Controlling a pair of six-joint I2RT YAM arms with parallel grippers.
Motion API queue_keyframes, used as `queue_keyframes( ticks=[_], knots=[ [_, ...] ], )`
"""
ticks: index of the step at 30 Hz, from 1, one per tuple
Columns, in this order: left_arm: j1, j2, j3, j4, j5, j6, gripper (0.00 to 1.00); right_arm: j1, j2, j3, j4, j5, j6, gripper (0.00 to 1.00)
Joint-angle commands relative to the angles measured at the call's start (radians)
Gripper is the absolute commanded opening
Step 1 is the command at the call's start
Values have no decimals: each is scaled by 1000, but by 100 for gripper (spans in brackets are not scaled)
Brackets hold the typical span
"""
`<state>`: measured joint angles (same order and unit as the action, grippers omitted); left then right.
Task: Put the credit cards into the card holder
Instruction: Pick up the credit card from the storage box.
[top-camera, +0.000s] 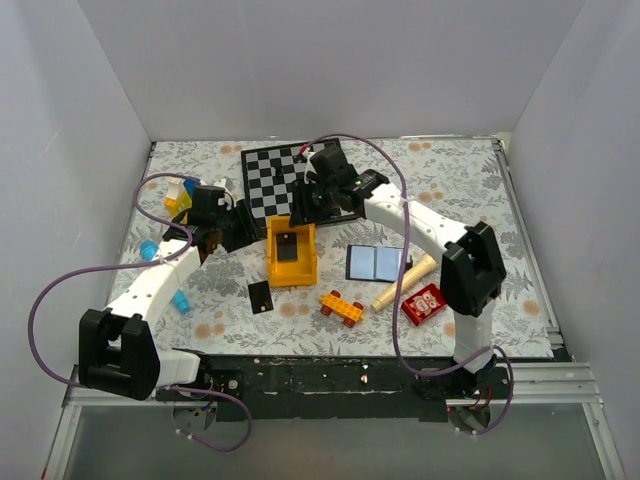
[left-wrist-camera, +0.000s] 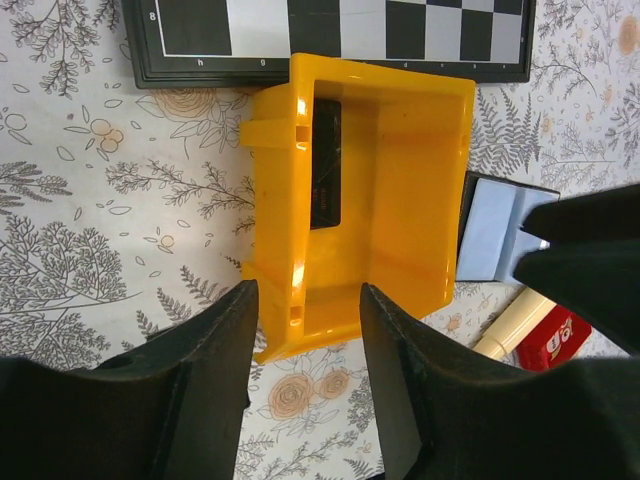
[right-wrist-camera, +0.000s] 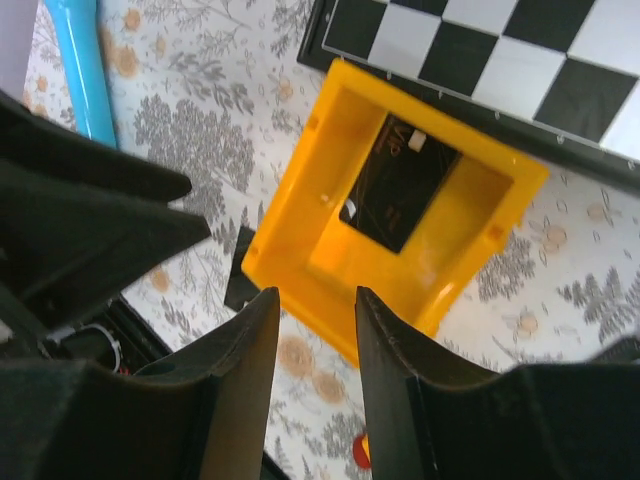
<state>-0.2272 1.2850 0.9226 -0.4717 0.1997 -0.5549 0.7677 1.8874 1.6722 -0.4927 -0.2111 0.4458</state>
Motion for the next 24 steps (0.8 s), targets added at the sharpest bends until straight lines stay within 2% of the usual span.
queue_keyframes(
  ticks=[1,6,16,24],
  knots=[
    [0,34,-13,53,41,7,43,21,146,162,-96,-17,16,44],
    [0,85,-11,68,53,21,40,22,260,276,-162,33,51,43],
    [-21,175,-42,145,84,-14,33,22,354,385,-254,102,70,42],
    [-55,214,-47,186,133,-33,8,24,418,446,-323,127,83,42]
  ],
)
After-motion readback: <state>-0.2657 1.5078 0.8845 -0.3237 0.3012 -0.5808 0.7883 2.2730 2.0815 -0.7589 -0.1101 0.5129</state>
